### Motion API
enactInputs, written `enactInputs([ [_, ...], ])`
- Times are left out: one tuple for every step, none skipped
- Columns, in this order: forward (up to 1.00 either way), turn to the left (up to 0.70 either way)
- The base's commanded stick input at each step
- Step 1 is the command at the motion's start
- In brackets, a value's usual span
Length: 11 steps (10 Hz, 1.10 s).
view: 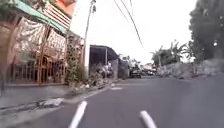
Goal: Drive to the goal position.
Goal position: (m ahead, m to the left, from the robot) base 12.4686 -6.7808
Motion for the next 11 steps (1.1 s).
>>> enactInputs([
  [1.00, -0.35],
  [1.00, -0.40],
  [1.00, -0.40],
  [1.00, -0.40],
  [1.00, -0.40],
  [1.00, -0.28],
  [1.00, 0.00],
  [1.00, -0.03],
  [1.00, -0.27],
  [1.00, -0.40],
  [1.00, -0.40],
])
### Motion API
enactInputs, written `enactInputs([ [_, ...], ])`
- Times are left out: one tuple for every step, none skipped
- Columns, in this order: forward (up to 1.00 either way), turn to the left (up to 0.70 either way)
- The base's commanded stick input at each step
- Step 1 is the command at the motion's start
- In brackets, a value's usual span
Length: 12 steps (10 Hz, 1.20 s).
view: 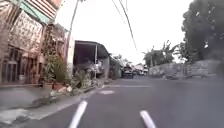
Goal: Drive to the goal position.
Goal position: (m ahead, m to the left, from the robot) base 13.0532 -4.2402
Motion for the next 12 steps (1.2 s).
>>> enactInputs([
  [1.00, -0.40],
  [1.00, -0.40],
  [1.00, -0.40],
  [1.00, -0.40],
  [1.00, -0.40],
  [1.00, -0.03],
  [1.00, 0.00],
  [1.00, 0.00],
  [1.00, -0.11],
  [1.00, -0.25],
  [1.00, -0.14],
  [1.00, 0.00],
])
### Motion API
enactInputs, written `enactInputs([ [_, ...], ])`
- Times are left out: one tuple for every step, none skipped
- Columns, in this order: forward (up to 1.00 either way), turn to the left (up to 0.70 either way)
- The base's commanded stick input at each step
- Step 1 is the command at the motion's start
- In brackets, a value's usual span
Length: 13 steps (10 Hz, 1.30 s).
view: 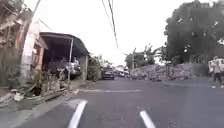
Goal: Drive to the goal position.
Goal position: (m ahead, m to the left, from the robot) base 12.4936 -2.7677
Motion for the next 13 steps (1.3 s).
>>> enactInputs([
  [1.00, 0.00],
  [1.00, 0.00],
  [1.00, 0.00],
  [1.00, 0.00],
  [1.00, 0.00],
  [1.00, 0.00],
  [1.00, 0.00],
  [1.00, 0.00],
  [1.00, 0.00],
  [1.00, 0.00],
  [1.00, 0.00],
  [1.00, 0.00],
  [1.00, 0.00],
])
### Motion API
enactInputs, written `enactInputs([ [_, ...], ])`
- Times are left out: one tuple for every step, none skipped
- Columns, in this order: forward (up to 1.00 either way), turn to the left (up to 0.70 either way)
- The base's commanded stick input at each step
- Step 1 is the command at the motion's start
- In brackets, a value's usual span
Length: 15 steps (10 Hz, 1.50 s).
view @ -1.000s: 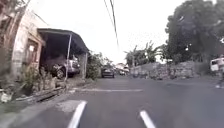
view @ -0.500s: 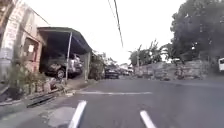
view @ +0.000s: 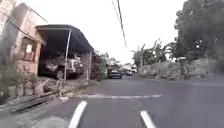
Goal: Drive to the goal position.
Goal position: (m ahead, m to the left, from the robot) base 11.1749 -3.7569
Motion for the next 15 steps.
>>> enactInputs([
  [1.00, 0.00],
  [1.00, -0.02],
  [1.00, -0.40],
  [1.00, -0.40],
  [1.00, -0.40],
  [1.00, -0.40],
  [1.00, -0.40],
  [1.00, -0.30],
  [1.00, -0.16],
  [1.00, -0.01],
  [1.00, 0.00],
  [1.00, 0.00],
  [1.00, 0.00],
  [1.00, 0.00],
  [1.00, 0.00],
])
